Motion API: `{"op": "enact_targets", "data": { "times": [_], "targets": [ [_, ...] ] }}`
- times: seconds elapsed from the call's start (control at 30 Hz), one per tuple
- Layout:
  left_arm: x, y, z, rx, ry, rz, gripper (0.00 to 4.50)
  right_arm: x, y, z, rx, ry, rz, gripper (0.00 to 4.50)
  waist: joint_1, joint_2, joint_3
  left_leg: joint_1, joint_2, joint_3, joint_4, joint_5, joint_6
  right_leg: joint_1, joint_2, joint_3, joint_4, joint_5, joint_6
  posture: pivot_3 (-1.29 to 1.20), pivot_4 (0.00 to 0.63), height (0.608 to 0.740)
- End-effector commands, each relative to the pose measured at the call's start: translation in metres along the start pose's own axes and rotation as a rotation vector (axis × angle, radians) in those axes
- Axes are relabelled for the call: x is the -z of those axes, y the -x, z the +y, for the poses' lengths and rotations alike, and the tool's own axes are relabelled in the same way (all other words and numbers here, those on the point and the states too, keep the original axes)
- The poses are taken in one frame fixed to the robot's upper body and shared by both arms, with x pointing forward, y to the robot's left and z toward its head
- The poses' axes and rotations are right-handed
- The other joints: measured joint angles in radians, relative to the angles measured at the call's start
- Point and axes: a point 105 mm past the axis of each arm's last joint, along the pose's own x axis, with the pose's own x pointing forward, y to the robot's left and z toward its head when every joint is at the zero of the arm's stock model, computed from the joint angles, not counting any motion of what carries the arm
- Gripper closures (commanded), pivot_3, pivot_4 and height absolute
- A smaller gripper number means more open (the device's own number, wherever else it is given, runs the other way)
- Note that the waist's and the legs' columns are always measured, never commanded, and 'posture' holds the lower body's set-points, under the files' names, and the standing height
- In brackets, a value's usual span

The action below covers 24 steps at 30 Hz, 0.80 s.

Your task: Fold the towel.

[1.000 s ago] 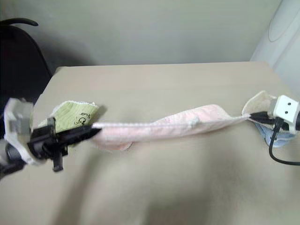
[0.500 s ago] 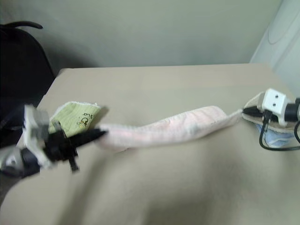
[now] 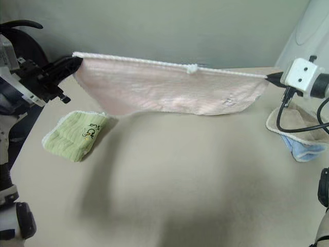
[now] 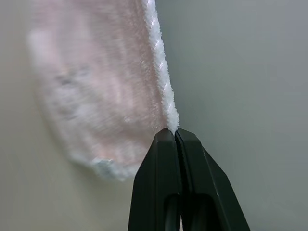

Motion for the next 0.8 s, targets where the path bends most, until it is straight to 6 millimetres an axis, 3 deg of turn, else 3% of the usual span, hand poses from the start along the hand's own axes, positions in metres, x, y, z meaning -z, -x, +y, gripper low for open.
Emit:
{"op": "enact_targets", "data": {
  "times": [0.03, 0.1, 0.2, 0.37, 0.5, 0.67, 0.8],
  "targets": [
    [-0.001, 0.043, -0.030, 0.163, 0.018, 0.061, 4.49, 0.009, 0.036, 0.011, -0.075, -0.101, 0.017, 4.50, -0.003, 0.000, 0.000, 0.000, 0.000, 0.001, -0.001, 0.000, 0.000, 0.000, 0.000, 0.000, 0.000, 0.000, 0.000, 0.00, 0.150, 0.740],
    [0.020, 0.068, -0.055, 0.257, 0.052, 0.185, 4.49, 0.016, 0.049, 0.038, -0.200, -0.189, 0.044, 4.50, -0.003, 0.000, 0.000, -0.006, 0.000, 0.002, -0.002, 0.002, -0.002, -0.005, 0.000, 0.000, 0.002, 0.001, 0.000, 0.00, 0.150, 0.740],
    [0.046, 0.098, -0.075, 0.273, 0.126, 0.336, 4.49, 0.026, 0.066, 0.073, -0.348, -0.317, 0.097, 4.50, 0.002, -0.002, 0.001, -0.005, 0.000, 0.002, 0.000, 0.002, -0.002, -0.003, 0.001, 0.000, 0.000, 0.000, 0.000, 0.00, 0.150, 0.740],
    [0.069, 0.119, -0.104, 0.274, 0.228, 0.417, 4.49, 0.037, 0.073, 0.104, -0.441, -0.408, 0.143, 4.50, 0.002, -0.001, 0.000, 0.002, 0.001, 0.003, 0.001, 0.002, 0.000, 0.004, 0.001, 0.000, 0.001, 0.000, 0.000, 0.00, 0.150, 0.740],
    [0.088, 0.125, -0.125, 0.278, 0.280, 0.490, 4.49, 0.042, 0.064, 0.108, -0.445, -0.408, 0.150, 4.50, -0.003, -0.001, 0.000, 0.009, 0.001, 0.004, 0.000, -0.007, 0.009, 0.010, 0.001, 0.001, 0.001, -0.003, -0.001, 0.00, 0.150, 0.740],
    [0.094, 0.120, -0.117, 0.192, 0.289, 0.488, 4.49, 0.045, 0.035, 0.099, -0.397, -0.319, 0.145, 4.50, -0.007, -0.001, 0.000, 0.014, 0.002, 0.004, 0.000, -0.009, 0.013, 0.013, 0.002, 0.001, 0.001, -0.003, -0.001, 0.00, 0.150, 0.740],
    [0.102, 0.116, -0.087, 0.045, 0.273, 0.470, 4.49, 0.039, -0.006, 0.092, -0.353, -0.238, 0.111, 4.50, -0.010, 0.001, 0.000, 0.017, 0.002, 0.003, -0.001, -0.010, 0.014, 0.015, 0.002, 0.000, 0.002, -0.003, -0.001, 0.00, 0.150, 0.740]
  ]
}}
